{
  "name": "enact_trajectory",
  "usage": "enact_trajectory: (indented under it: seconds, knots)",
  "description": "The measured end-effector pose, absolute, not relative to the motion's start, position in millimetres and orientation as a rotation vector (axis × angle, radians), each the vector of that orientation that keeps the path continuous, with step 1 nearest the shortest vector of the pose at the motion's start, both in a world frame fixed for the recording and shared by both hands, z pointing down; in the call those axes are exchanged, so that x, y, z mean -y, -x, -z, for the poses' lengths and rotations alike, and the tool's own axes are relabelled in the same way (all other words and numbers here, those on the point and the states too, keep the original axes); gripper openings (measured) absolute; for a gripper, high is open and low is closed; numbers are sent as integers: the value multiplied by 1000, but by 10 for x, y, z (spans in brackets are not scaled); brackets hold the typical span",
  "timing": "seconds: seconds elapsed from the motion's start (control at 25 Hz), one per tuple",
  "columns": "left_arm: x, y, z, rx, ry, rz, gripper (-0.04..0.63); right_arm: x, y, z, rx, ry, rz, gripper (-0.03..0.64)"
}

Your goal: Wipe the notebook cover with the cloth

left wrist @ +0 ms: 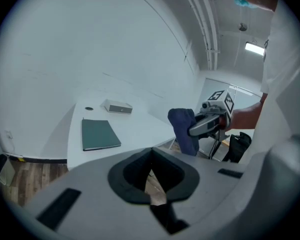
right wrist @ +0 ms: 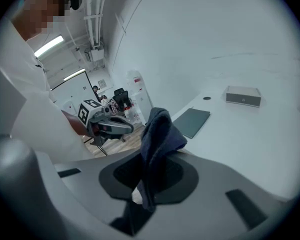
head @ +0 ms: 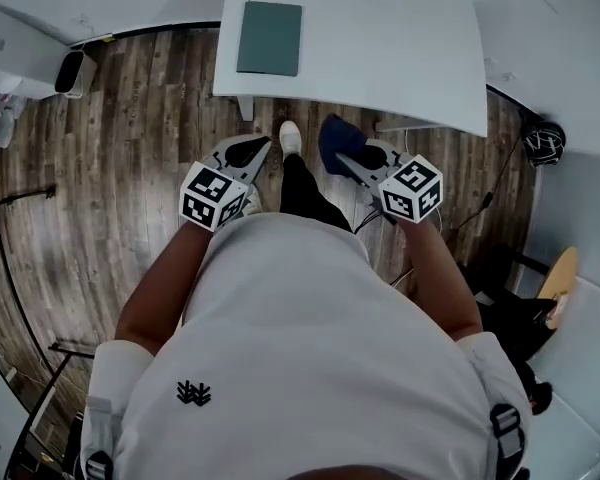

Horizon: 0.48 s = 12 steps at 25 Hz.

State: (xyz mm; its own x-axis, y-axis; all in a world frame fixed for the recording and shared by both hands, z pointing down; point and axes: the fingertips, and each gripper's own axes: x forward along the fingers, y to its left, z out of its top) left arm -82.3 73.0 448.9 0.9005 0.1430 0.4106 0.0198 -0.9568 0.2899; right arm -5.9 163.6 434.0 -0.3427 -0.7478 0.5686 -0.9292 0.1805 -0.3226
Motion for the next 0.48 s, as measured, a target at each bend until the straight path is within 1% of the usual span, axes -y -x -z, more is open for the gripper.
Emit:
enact_trajectory:
  seconds: [0.48]
  knots:
    - [68, 179, -4905, 129, -2721, -732, 6, -620, -795, -4730, 2207, -1001, -840, 48]
